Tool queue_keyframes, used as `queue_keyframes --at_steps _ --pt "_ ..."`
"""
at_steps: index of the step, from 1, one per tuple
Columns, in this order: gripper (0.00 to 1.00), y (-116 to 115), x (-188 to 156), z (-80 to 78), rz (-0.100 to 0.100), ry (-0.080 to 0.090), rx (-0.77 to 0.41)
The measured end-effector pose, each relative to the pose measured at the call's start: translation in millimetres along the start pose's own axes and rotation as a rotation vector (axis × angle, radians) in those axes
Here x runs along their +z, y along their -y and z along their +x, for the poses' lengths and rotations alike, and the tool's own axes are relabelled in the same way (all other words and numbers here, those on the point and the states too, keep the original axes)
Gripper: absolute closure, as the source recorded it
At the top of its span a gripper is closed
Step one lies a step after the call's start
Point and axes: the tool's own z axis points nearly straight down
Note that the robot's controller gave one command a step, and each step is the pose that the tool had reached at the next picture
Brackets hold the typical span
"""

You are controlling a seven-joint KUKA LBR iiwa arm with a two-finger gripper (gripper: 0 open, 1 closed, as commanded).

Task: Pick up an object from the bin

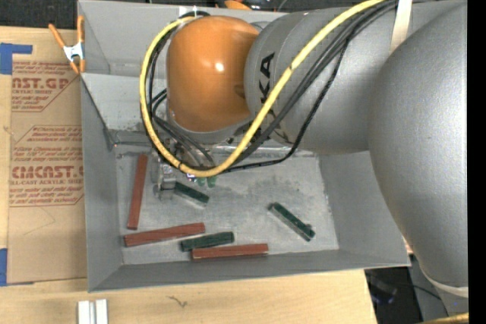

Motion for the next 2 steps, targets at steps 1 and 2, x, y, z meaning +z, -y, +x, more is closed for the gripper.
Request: queue_keyframes --at_steps 1,2 --pt "0.00 0 -1 1.1 0.001 -0.001 -0.001" --pt "0.00 5 131 29.9 0.004 -0.011 0.106"
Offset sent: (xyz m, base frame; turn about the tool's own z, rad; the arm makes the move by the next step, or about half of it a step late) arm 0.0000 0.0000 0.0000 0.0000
